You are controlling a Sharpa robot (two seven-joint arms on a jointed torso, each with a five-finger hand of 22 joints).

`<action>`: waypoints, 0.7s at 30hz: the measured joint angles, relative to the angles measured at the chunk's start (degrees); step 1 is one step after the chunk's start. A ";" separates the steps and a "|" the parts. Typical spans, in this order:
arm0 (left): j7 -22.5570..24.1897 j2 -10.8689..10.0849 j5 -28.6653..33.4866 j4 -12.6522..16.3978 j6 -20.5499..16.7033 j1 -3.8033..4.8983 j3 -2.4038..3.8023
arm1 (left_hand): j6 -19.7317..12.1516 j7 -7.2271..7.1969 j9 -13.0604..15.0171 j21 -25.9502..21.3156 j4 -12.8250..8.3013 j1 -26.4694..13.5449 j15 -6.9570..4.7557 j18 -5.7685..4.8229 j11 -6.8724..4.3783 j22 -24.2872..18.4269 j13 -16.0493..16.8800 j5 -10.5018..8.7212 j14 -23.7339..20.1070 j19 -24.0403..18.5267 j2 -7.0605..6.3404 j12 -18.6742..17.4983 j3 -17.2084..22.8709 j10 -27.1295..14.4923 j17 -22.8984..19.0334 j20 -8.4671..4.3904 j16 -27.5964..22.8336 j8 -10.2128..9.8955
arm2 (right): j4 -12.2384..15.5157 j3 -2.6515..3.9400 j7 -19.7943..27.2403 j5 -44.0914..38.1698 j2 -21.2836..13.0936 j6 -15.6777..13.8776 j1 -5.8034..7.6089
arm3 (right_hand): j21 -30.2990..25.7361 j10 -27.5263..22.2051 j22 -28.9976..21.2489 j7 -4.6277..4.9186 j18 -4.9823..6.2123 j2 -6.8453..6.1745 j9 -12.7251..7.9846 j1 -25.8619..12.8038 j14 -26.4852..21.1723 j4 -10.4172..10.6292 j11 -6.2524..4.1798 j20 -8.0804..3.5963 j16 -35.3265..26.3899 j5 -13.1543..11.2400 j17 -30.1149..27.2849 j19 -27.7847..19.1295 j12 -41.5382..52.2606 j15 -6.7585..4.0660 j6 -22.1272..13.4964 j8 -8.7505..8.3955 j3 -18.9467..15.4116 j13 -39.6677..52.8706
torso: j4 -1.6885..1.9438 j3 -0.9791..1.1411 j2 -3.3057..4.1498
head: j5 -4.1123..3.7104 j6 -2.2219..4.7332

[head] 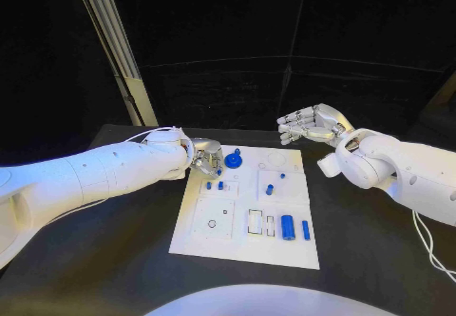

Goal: Assemble the parts on the task board

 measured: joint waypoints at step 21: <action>-0.56 -0.55 0.06 -0.28 -0.20 -0.02 -0.01 | -5.11 0.30 -0.14 0.00 -0.31 -0.30 0.42 0.00 0.43 0.47 0.20 0.00 0.01 -0.43 -0.29 -0.45 -0.80 -1.09 -0.50 0.43 0.00 -3.66 | -0.41 0.00 -2.32 -6.41 -0.51 -0.22 -0.01 | 3.15 1.69 1.46 -1.12 0.00 -0.75 0.34 2.63 7.30 -3.71 -1.67 -2.58 3.71 -2.95 1.59 6.29 1.60 -2.73 2.24 1.68 1.78 0.17 | 0.00 -0.02 -0.06 | -0.13 0.14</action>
